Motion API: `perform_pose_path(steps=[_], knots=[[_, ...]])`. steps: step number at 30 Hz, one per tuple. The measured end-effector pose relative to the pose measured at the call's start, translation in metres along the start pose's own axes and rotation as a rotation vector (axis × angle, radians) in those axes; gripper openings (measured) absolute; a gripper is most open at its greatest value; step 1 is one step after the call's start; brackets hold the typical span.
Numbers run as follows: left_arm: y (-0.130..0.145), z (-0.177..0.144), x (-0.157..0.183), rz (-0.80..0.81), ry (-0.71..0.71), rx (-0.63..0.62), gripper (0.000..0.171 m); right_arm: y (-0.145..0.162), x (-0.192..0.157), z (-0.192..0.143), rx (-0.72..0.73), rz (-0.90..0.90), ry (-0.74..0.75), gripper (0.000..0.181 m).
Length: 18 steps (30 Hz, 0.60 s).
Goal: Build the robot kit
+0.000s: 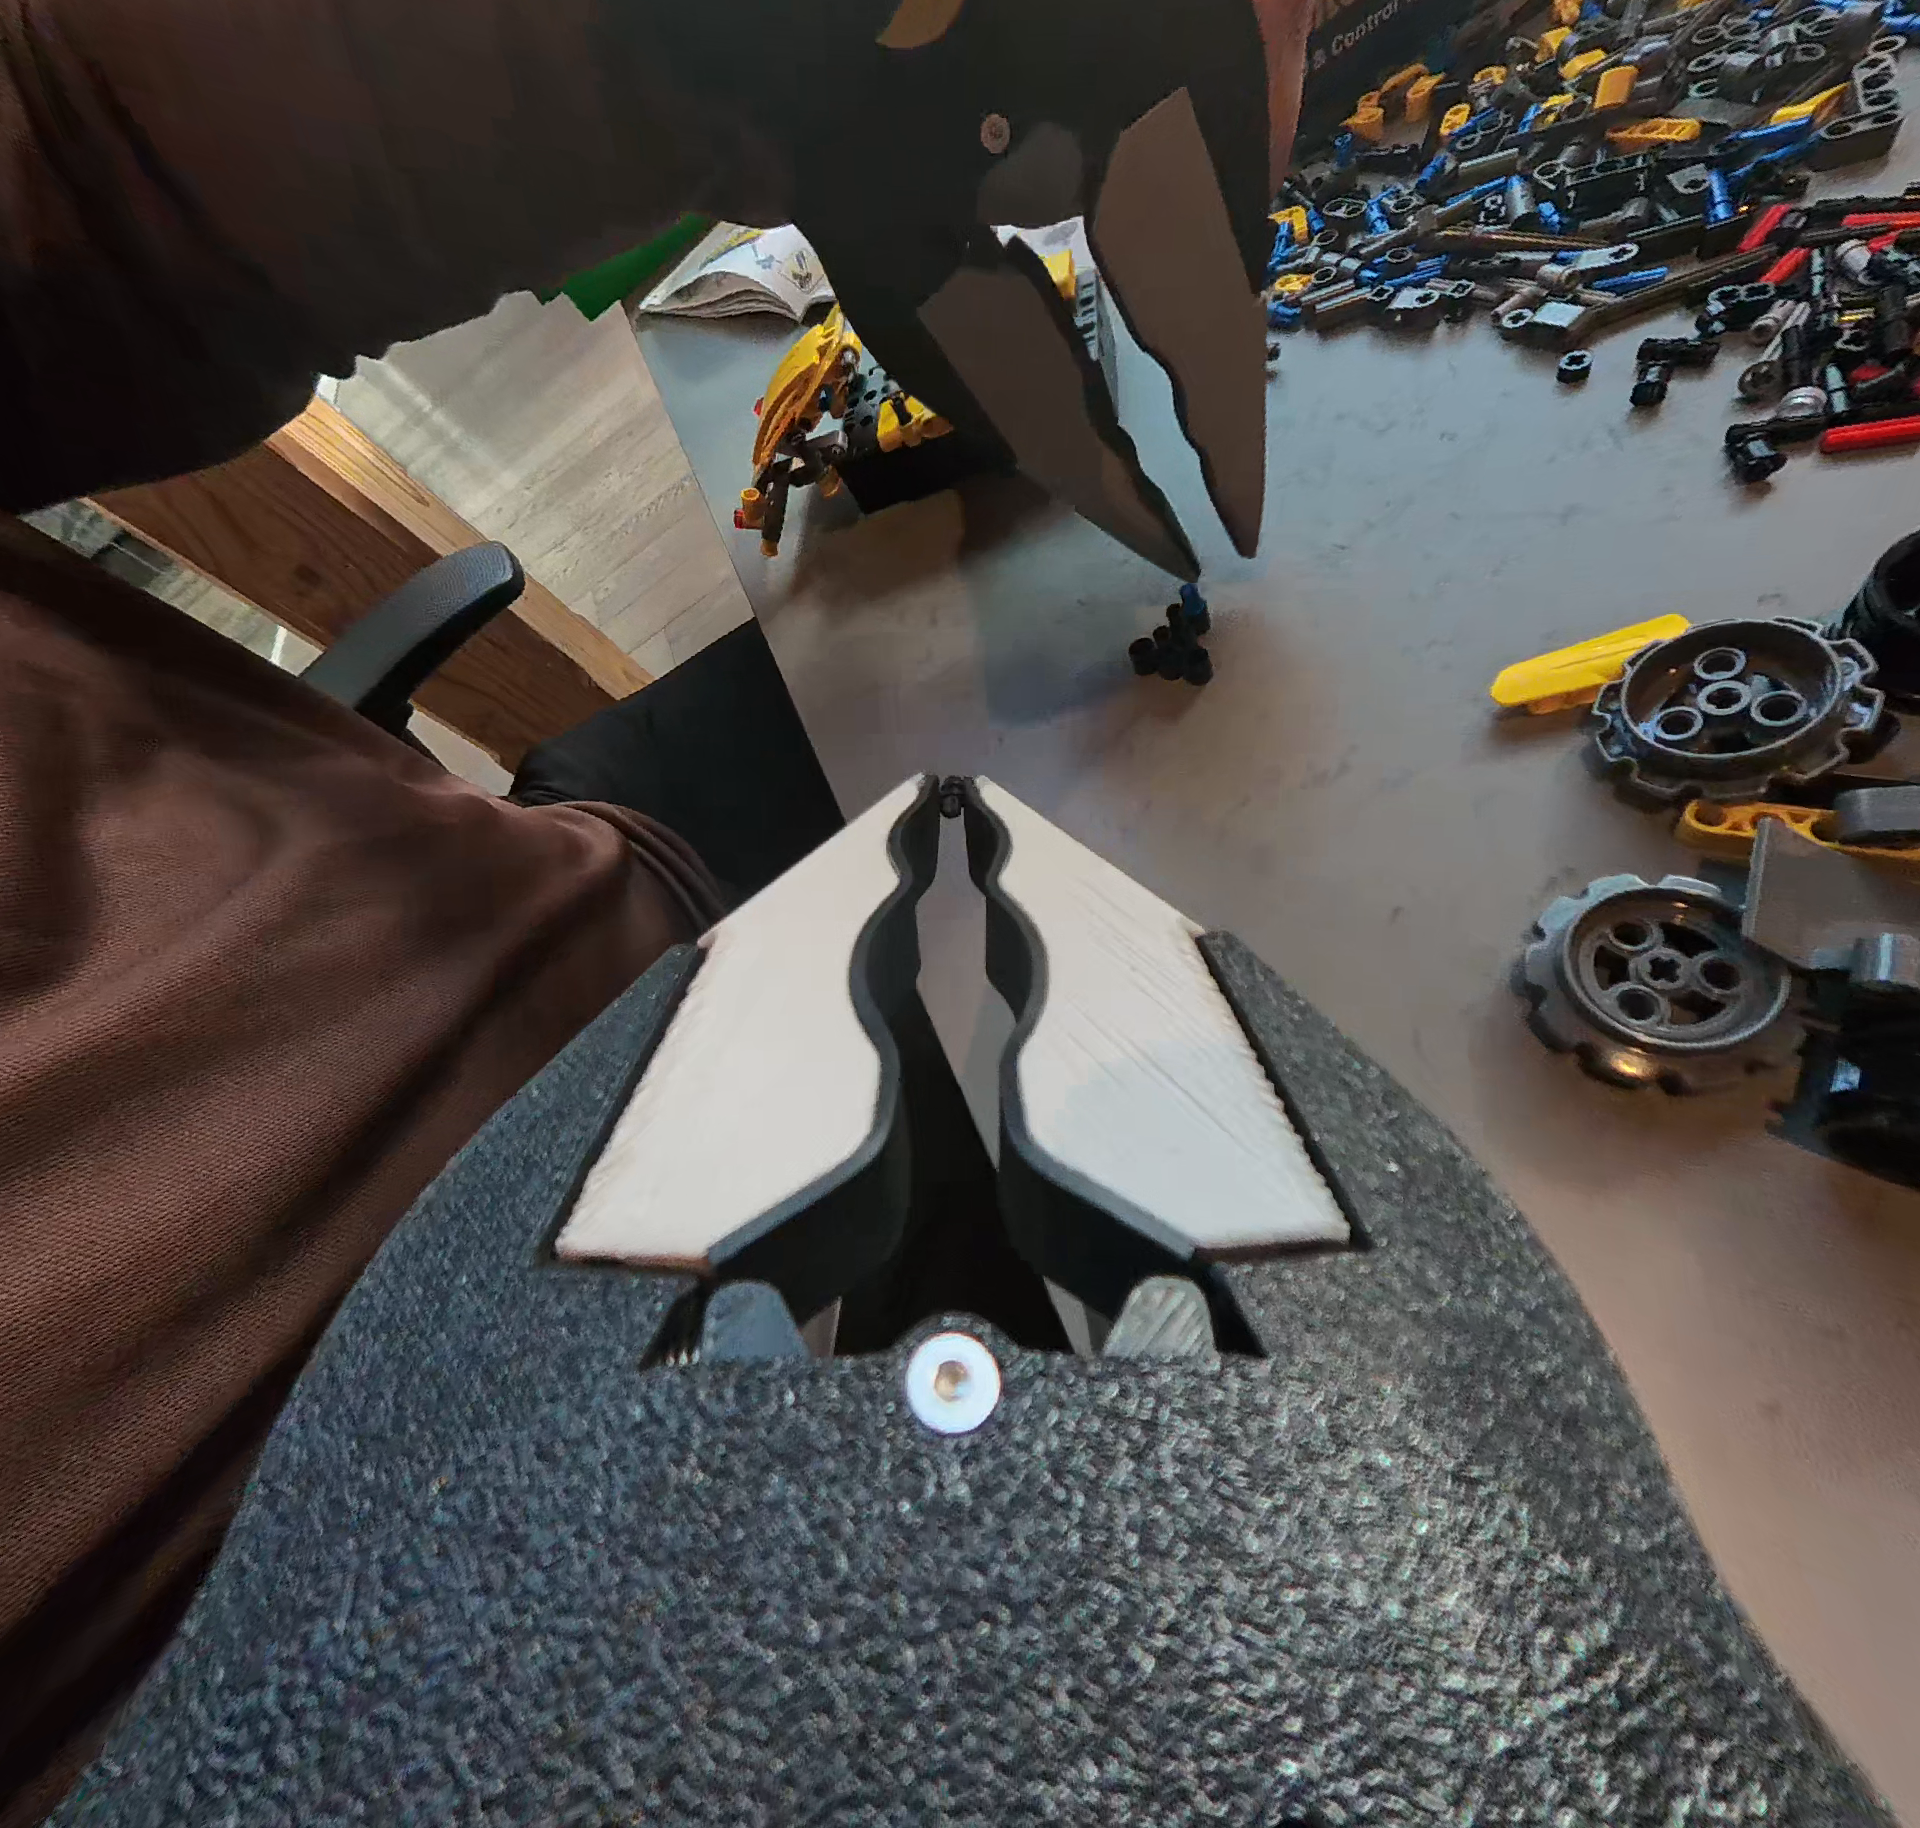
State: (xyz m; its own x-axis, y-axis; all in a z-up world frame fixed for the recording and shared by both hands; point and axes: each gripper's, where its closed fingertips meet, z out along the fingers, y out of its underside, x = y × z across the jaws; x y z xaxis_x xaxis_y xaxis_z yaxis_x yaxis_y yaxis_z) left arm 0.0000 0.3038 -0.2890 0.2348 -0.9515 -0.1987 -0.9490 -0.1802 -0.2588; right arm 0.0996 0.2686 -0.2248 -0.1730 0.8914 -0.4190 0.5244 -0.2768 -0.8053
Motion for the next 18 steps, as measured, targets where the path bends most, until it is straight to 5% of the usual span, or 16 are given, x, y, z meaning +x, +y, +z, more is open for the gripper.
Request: perform_pose_path(steps=[10,18], knots=[[-0.007,0.006,0.01,0.016,0.061,0.017,0.008,-0.007,0.0,-0.001,0.025,-0.016,-0.011,0.001],[-0.024,0.006,0.033,-0.144,0.092,0.05,0.005,-0.004,0.006,0.0,0.012,-0.013,0.007,0.001]])
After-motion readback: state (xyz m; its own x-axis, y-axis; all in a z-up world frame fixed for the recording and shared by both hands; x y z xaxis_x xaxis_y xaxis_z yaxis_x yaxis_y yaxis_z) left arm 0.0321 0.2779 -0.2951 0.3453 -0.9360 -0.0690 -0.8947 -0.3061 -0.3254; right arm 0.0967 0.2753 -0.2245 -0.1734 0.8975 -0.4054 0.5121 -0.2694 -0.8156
